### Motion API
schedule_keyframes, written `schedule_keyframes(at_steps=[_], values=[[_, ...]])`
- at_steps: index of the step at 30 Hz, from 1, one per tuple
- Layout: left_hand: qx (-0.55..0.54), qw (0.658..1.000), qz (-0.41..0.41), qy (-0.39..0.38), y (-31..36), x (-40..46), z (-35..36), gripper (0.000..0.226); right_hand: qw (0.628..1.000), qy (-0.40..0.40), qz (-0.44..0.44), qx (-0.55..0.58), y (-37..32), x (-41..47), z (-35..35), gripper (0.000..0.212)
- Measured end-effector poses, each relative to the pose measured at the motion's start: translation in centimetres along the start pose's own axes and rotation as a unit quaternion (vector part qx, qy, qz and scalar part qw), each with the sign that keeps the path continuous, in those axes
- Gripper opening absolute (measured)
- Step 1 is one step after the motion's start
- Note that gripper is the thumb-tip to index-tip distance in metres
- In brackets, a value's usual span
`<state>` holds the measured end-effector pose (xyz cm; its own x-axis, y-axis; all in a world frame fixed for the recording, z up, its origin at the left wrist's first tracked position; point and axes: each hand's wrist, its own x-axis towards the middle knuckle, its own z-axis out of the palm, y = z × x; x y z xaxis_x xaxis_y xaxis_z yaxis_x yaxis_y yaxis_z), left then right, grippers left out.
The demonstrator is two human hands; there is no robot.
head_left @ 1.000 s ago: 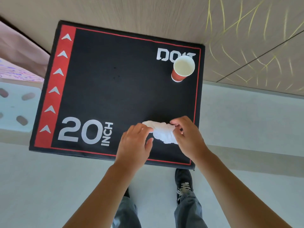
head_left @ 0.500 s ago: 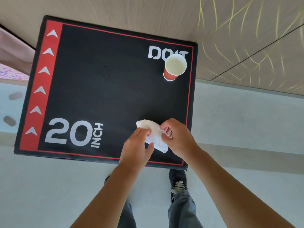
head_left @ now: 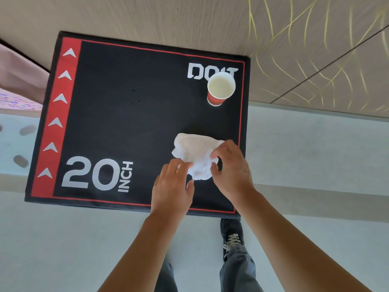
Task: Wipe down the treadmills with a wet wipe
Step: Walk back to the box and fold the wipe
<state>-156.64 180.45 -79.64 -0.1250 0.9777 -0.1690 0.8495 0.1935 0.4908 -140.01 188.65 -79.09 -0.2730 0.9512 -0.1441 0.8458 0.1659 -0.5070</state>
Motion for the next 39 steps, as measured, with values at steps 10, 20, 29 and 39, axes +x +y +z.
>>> schedule_keyframes(at_steps=[10, 20, 29, 39], values=[[0.039, 0.995, 0.09, -0.032, -2.3, 2.7, 1.9, 0.057, 0.997, -0.032, -0.071, -0.028, 1.2, -2.2, 3.2, 0.041], [0.075, 0.993, 0.061, -0.066, -1.7, -3.4, 1.1, 0.015, 0.988, -0.127, -0.054, -0.066, 1.6, -6.2, 1.3, 0.031], [0.081, 0.995, -0.03, -0.049, -1.6, -1.3, -0.2, 0.029, 0.999, -0.042, -0.002, 0.014, 0.1, -3.8, 1.0, 0.03], [0.029, 0.992, -0.02, -0.122, -2.0, 1.8, -0.5, 0.039, 0.974, -0.178, -0.063, -0.121, -0.8, 0.7, 1.2, 0.041]])
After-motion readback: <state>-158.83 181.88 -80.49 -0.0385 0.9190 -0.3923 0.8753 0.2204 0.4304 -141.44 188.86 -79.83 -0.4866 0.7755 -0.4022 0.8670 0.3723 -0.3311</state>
